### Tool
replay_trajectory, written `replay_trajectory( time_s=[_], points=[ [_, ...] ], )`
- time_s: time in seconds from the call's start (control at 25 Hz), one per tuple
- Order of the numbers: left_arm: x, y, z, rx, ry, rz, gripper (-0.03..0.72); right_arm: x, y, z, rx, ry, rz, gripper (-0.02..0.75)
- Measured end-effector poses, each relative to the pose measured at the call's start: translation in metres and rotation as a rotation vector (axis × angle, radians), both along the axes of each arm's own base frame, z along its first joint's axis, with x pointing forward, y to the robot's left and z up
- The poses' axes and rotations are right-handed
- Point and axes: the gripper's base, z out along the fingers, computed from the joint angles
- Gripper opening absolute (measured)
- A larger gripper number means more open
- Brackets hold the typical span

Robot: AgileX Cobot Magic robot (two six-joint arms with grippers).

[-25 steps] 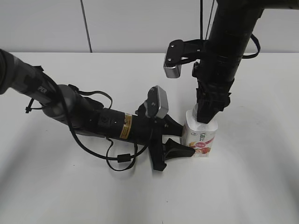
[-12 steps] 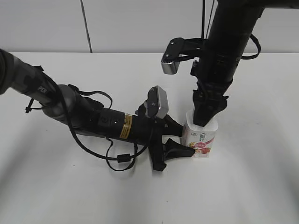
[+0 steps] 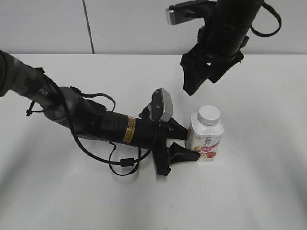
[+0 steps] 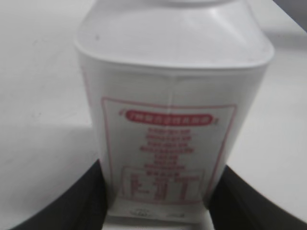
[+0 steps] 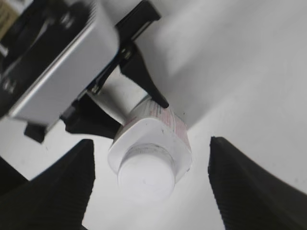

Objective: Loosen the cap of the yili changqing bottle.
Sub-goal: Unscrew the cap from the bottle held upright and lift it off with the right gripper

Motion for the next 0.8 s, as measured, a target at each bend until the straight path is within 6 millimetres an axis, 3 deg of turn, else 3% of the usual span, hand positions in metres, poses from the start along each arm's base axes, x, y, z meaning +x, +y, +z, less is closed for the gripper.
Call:
replay_trajectory(
  time_s=[0.12,0.24,0.6,0.8],
  points=[
    [0.000,0.000,0.000,0.002,-0.001,0.001,0.385,0.004,-0.003,0.008,-0.006,0.012,-0.269,0.577],
    [0.000,0.000,0.000,0.002,-0.001,0.001,0.385,0.002,-0.004,0.005,-0.004,0.044,-0.384,0.577],
    [0.000,0.000,0.000,0.003,-0.001,0.002,0.385,-0.014,-0.008,-0.025,-0.045,0.183,-0.487,0.577],
    [0.000,0.000,0.000,0.002,-0.001,0.001,0.385,-0.029,-0.016,-0.026,-0.052,0.201,-0.534,0.577]
  ],
)
